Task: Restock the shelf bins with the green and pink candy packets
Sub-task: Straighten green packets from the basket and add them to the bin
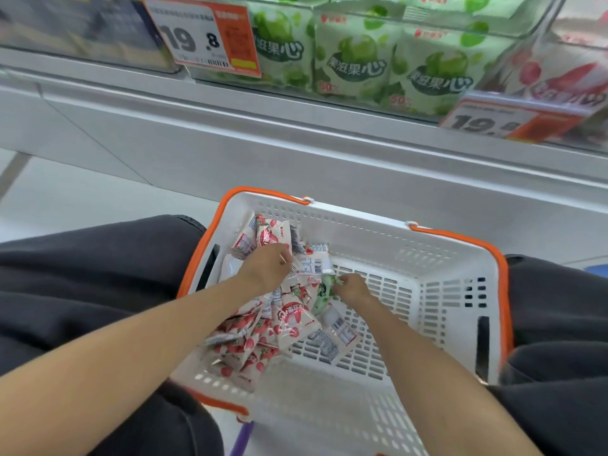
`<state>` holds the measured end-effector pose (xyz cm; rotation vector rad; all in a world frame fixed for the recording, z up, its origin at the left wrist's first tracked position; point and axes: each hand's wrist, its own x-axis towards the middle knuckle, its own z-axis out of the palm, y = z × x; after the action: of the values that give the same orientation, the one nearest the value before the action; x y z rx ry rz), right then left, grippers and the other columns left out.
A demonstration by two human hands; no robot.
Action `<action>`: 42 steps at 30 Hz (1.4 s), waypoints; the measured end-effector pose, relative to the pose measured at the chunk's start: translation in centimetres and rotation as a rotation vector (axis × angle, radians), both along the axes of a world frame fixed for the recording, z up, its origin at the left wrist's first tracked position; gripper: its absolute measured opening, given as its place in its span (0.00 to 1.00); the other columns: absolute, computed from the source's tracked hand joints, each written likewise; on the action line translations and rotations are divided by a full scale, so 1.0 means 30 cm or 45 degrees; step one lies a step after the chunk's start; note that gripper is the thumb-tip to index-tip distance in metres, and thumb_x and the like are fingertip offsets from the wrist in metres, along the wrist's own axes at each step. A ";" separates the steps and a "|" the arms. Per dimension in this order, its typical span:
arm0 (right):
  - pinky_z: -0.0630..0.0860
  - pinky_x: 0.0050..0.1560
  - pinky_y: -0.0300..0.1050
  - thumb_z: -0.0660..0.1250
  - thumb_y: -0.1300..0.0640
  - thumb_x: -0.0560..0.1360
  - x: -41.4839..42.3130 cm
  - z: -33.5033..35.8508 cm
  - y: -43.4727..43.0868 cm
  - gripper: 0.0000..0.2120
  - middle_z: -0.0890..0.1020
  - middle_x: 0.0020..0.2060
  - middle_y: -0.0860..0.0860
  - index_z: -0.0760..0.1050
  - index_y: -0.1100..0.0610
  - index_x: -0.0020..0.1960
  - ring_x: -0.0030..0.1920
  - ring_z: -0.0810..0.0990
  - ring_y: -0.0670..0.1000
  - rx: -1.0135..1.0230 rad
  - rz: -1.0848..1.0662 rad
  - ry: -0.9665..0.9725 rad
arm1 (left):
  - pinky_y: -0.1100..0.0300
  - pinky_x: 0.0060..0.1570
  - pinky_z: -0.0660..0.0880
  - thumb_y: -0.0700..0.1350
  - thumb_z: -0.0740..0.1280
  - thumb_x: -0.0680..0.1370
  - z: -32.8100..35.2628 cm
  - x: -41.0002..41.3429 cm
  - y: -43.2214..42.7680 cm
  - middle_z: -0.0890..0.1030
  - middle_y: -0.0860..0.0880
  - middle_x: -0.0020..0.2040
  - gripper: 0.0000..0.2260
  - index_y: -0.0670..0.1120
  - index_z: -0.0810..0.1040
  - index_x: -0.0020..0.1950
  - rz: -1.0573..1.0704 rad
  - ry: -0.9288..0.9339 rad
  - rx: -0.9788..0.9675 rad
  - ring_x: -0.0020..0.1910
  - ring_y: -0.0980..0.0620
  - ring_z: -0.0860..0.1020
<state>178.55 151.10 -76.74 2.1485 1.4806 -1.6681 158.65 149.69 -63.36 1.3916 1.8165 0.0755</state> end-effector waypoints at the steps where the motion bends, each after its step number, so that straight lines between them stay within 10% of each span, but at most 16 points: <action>1: 0.76 0.41 0.45 0.68 0.63 0.75 0.003 0.002 -0.004 0.11 0.81 0.47 0.58 0.79 0.66 0.57 0.37 0.77 0.52 -0.017 0.001 -0.012 | 0.51 0.52 0.77 0.40 0.63 0.79 0.000 0.000 0.003 0.81 0.47 0.55 0.05 0.46 0.78 0.47 0.003 0.011 -0.001 0.52 0.49 0.80; 8: 0.82 0.50 0.52 0.68 0.65 0.75 0.112 0.145 0.003 0.04 0.81 0.39 0.59 0.77 0.64 0.42 0.41 0.84 0.57 -0.063 -0.181 -0.030 | 0.60 0.42 0.74 0.42 0.62 0.80 0.054 0.043 0.022 0.75 0.54 0.44 0.04 0.49 0.76 0.50 -0.055 0.045 0.038 0.45 0.52 0.76; 12: 0.83 0.41 0.45 0.69 0.67 0.75 0.211 0.398 0.053 0.02 0.82 0.45 0.62 0.76 0.67 0.46 0.41 0.85 0.56 -0.122 -0.542 0.352 | 0.54 0.47 0.78 0.41 0.62 0.80 0.111 0.092 0.043 0.80 0.45 0.45 0.08 0.39 0.78 0.47 -0.017 -0.050 -0.045 0.46 0.47 0.78; 18: 0.80 0.56 0.45 0.65 0.68 0.77 0.169 0.726 0.047 0.10 0.82 0.54 0.61 0.75 0.67 0.58 0.55 0.82 0.55 -0.128 -0.602 1.050 | 0.60 0.44 0.79 0.47 0.72 0.76 0.305 0.171 0.063 0.80 0.45 0.61 0.16 0.43 0.76 0.61 0.440 -0.931 -0.328 0.53 0.50 0.80; 21: 0.80 0.55 0.44 0.69 0.68 0.75 0.131 0.833 0.053 0.07 0.83 0.49 0.58 0.76 0.63 0.52 0.52 0.82 0.55 0.116 -0.406 0.841 | 0.58 0.42 0.81 0.39 0.75 0.74 0.388 0.157 0.104 0.82 0.42 0.56 0.15 0.41 0.78 0.58 0.376 -0.843 0.092 0.46 0.49 0.81; 25: 0.76 0.52 0.43 0.75 0.66 0.70 0.091 0.981 0.123 0.31 0.77 0.55 0.53 0.67 0.54 0.69 0.51 0.78 0.50 0.646 -0.174 0.531 | 0.52 0.55 0.75 0.47 0.77 0.71 0.531 0.082 0.171 0.79 0.47 0.59 0.25 0.45 0.74 0.66 -0.260 -0.003 0.579 0.58 0.44 0.77; 29: 0.75 0.42 0.32 0.74 0.67 0.70 0.016 1.114 0.169 0.19 0.80 0.47 0.53 0.77 0.58 0.60 0.42 0.78 0.45 0.857 0.162 0.439 | 0.54 0.48 0.73 0.49 0.76 0.71 0.654 0.067 0.199 0.80 0.50 0.55 0.20 0.49 0.77 0.61 -0.453 0.215 0.772 0.54 0.47 0.76; 35: 0.80 0.53 0.50 0.70 0.66 0.75 -0.001 1.175 0.224 0.11 0.84 0.51 0.57 0.78 0.61 0.57 0.51 0.83 0.54 0.879 0.022 0.574 | 0.61 0.47 0.79 0.39 0.77 0.71 0.710 0.017 0.231 0.85 0.47 0.47 0.12 0.42 0.81 0.53 0.140 -0.735 0.693 0.45 0.52 0.83; 42: 0.79 0.40 0.36 0.72 0.68 0.72 -0.007 1.236 0.263 0.15 0.84 0.44 0.49 0.75 0.61 0.57 0.41 0.84 0.44 0.970 -0.050 0.576 | 0.60 0.47 0.78 0.45 0.77 0.72 0.761 0.015 0.270 0.85 0.49 0.46 0.10 0.45 0.82 0.51 0.142 -0.795 0.780 0.44 0.56 0.83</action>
<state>178.34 158.99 -39.66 2.1664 2.5615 -1.9044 159.11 157.79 -40.52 1.4369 1.3731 1.0773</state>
